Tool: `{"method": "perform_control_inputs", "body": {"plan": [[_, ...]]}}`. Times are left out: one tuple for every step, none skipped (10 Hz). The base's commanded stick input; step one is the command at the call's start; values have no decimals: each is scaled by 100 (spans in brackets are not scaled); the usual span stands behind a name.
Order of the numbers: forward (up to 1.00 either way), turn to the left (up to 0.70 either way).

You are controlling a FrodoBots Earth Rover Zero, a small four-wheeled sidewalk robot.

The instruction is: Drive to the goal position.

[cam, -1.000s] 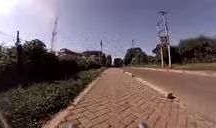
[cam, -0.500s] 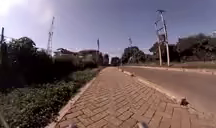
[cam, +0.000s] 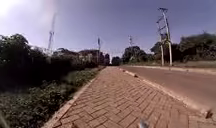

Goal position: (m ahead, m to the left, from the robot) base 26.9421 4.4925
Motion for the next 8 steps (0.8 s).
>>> {"method": "perform_control_inputs", "body": {"plan": [[100,-18],[100,-1],[100,0],[100,0],[100,0],[100,0],[100,0],[100,0]]}}
